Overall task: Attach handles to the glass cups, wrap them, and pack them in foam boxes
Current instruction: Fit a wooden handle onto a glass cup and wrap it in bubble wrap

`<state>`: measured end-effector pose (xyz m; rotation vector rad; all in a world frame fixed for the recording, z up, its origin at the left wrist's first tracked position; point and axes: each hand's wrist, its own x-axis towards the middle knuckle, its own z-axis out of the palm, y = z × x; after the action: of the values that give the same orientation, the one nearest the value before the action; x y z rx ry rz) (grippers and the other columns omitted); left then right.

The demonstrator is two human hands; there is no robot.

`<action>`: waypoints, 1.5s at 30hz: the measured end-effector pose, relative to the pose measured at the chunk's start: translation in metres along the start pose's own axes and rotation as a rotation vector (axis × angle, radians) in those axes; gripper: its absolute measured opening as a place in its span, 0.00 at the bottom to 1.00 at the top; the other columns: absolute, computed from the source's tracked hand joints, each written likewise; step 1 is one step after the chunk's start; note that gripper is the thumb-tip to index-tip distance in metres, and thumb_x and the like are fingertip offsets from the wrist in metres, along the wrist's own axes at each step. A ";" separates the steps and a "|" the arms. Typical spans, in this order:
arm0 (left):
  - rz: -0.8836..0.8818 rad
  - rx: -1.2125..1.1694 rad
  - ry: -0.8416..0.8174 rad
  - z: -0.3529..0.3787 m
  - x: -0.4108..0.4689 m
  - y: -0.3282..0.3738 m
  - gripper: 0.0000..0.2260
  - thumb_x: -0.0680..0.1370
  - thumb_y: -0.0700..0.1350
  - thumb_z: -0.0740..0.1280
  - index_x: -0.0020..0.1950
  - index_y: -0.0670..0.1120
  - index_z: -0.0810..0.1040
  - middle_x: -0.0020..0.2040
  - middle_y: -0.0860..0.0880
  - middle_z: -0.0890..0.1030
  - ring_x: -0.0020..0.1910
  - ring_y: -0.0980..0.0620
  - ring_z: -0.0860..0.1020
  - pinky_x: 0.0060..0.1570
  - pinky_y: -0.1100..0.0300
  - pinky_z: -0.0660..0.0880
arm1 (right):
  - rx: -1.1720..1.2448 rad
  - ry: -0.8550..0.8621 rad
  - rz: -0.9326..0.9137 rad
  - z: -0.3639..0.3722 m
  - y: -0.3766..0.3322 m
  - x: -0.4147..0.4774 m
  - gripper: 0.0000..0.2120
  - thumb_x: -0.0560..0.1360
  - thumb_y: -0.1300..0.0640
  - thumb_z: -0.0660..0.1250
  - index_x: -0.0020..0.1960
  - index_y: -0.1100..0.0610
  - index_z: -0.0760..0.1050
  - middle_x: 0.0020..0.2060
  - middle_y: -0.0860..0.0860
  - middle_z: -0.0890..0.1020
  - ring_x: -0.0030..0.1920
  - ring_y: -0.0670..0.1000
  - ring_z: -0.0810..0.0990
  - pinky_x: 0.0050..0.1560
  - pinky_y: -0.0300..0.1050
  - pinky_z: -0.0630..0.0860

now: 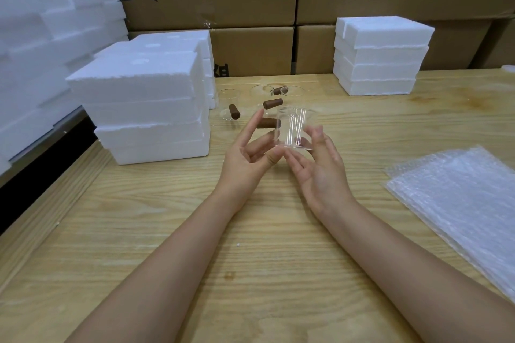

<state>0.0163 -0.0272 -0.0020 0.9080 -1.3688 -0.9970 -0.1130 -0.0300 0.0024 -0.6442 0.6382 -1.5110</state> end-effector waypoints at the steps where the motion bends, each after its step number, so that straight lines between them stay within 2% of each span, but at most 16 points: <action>1: 0.007 0.010 -0.009 0.001 0.000 0.000 0.33 0.71 0.45 0.72 0.72 0.60 0.63 0.54 0.54 0.84 0.58 0.59 0.79 0.51 0.72 0.73 | 0.008 0.004 0.016 0.000 0.000 0.001 0.18 0.76 0.47 0.63 0.58 0.58 0.74 0.59 0.59 0.74 0.55 0.60 0.81 0.55 0.47 0.79; 5: 0.026 0.038 -0.050 0.002 -0.001 -0.003 0.29 0.75 0.39 0.70 0.70 0.61 0.65 0.53 0.57 0.84 0.59 0.58 0.79 0.55 0.67 0.74 | 0.021 0.009 0.073 -0.001 0.001 0.002 0.21 0.79 0.46 0.59 0.62 0.61 0.74 0.62 0.61 0.72 0.53 0.60 0.82 0.54 0.49 0.80; 8: 0.041 0.050 -0.034 0.002 -0.001 -0.004 0.28 0.74 0.38 0.71 0.68 0.61 0.67 0.52 0.57 0.84 0.63 0.58 0.76 0.61 0.63 0.73 | 0.016 0.011 0.097 -0.001 0.001 0.002 0.19 0.79 0.46 0.58 0.59 0.59 0.75 0.63 0.60 0.74 0.51 0.59 0.83 0.49 0.47 0.81; 11: 0.049 0.044 -0.018 0.002 -0.001 -0.004 0.28 0.73 0.39 0.71 0.68 0.60 0.68 0.53 0.56 0.84 0.64 0.56 0.76 0.65 0.59 0.72 | -0.046 0.018 0.076 0.000 0.001 0.002 0.18 0.80 0.46 0.57 0.58 0.58 0.75 0.58 0.57 0.77 0.49 0.55 0.84 0.46 0.44 0.80; 14: 0.064 0.040 -0.023 0.003 -0.002 -0.003 0.28 0.74 0.38 0.71 0.69 0.58 0.67 0.59 0.51 0.81 0.63 0.56 0.77 0.63 0.61 0.73 | -0.114 0.043 -0.008 0.001 0.002 0.002 0.12 0.80 0.48 0.58 0.56 0.53 0.74 0.51 0.54 0.77 0.40 0.49 0.83 0.42 0.40 0.80; 17: 0.058 0.031 -0.015 0.004 -0.003 -0.001 0.30 0.71 0.43 0.72 0.70 0.57 0.67 0.65 0.46 0.78 0.63 0.56 0.77 0.65 0.56 0.73 | -0.160 0.025 -0.100 0.000 0.001 0.002 0.08 0.77 0.48 0.62 0.54 0.49 0.72 0.50 0.55 0.75 0.43 0.51 0.82 0.40 0.39 0.79; 22: 0.079 0.087 0.011 0.004 -0.003 -0.003 0.30 0.72 0.40 0.74 0.69 0.59 0.69 0.66 0.50 0.77 0.63 0.57 0.77 0.65 0.56 0.73 | -0.329 -0.035 -0.141 0.000 0.004 0.000 0.28 0.61 0.45 0.77 0.57 0.45 0.69 0.56 0.56 0.74 0.49 0.51 0.82 0.50 0.46 0.79; 25: 0.115 0.158 -0.002 0.004 -0.003 -0.005 0.29 0.72 0.40 0.74 0.67 0.63 0.70 0.65 0.54 0.77 0.62 0.62 0.76 0.62 0.62 0.73 | -0.342 -0.010 -0.129 0.000 0.005 0.000 0.30 0.58 0.48 0.77 0.57 0.44 0.68 0.55 0.55 0.74 0.45 0.50 0.82 0.48 0.44 0.78; 27: 0.152 0.208 0.000 0.004 -0.004 -0.005 0.28 0.71 0.41 0.75 0.65 0.64 0.71 0.61 0.59 0.78 0.60 0.61 0.77 0.60 0.65 0.73 | -0.256 0.015 -0.104 0.000 0.003 0.002 0.28 0.61 0.50 0.75 0.58 0.47 0.70 0.54 0.56 0.74 0.42 0.48 0.82 0.46 0.41 0.78; 29: 0.196 0.235 0.021 0.005 -0.006 -0.005 0.24 0.71 0.41 0.75 0.62 0.62 0.75 0.58 0.60 0.80 0.58 0.59 0.80 0.58 0.65 0.74 | -0.166 0.028 -0.064 -0.001 0.001 0.003 0.26 0.67 0.53 0.72 0.63 0.53 0.70 0.54 0.56 0.75 0.44 0.50 0.81 0.46 0.40 0.78; 32: 0.265 0.240 0.097 0.007 -0.008 -0.004 0.14 0.71 0.40 0.75 0.52 0.54 0.78 0.55 0.52 0.82 0.54 0.55 0.82 0.56 0.59 0.78 | -0.078 0.044 -0.025 0.000 -0.001 0.005 0.23 0.73 0.55 0.69 0.66 0.57 0.68 0.51 0.55 0.77 0.47 0.54 0.80 0.49 0.42 0.78; 35: 0.211 0.179 0.147 0.006 -0.006 -0.004 0.17 0.69 0.41 0.77 0.45 0.52 0.70 0.54 0.48 0.83 0.52 0.52 0.83 0.54 0.55 0.79 | 0.009 0.063 0.012 0.000 -0.003 0.005 0.16 0.75 0.56 0.67 0.60 0.59 0.69 0.46 0.54 0.79 0.46 0.56 0.81 0.50 0.45 0.79; 37: 0.133 0.155 0.146 0.006 -0.004 -0.003 0.21 0.68 0.42 0.79 0.50 0.54 0.69 0.56 0.49 0.82 0.53 0.54 0.82 0.56 0.56 0.77 | 0.047 0.060 0.054 0.000 -0.004 0.005 0.13 0.76 0.56 0.66 0.58 0.59 0.69 0.48 0.57 0.78 0.47 0.58 0.82 0.50 0.45 0.80; 39: 0.048 0.135 0.108 0.006 -0.002 -0.003 0.29 0.66 0.47 0.79 0.60 0.58 0.67 0.61 0.50 0.79 0.58 0.58 0.80 0.61 0.59 0.75 | 0.077 0.036 0.098 0.001 -0.005 0.005 0.13 0.75 0.55 0.67 0.57 0.59 0.70 0.49 0.59 0.78 0.47 0.59 0.82 0.47 0.45 0.81; 42: -0.011 0.117 0.037 0.004 0.000 -0.004 0.40 0.67 0.52 0.77 0.73 0.60 0.58 0.66 0.47 0.76 0.64 0.57 0.76 0.64 0.61 0.72 | 0.086 -0.010 0.148 0.002 -0.005 0.003 0.22 0.68 0.52 0.69 0.58 0.60 0.71 0.54 0.62 0.77 0.50 0.60 0.82 0.53 0.47 0.80; 45: 0.001 0.131 -0.036 0.002 -0.001 -0.005 0.37 0.70 0.53 0.73 0.73 0.64 0.55 0.57 0.51 0.82 0.66 0.57 0.74 0.66 0.59 0.70 | 0.066 -0.068 0.219 0.001 -0.001 0.002 0.20 0.71 0.51 0.67 0.59 0.61 0.71 0.54 0.64 0.79 0.52 0.61 0.83 0.56 0.49 0.78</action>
<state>0.0137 -0.0282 -0.0073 0.9908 -1.4783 -0.9357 -0.1134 -0.0322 0.0042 -0.5542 0.5846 -1.2963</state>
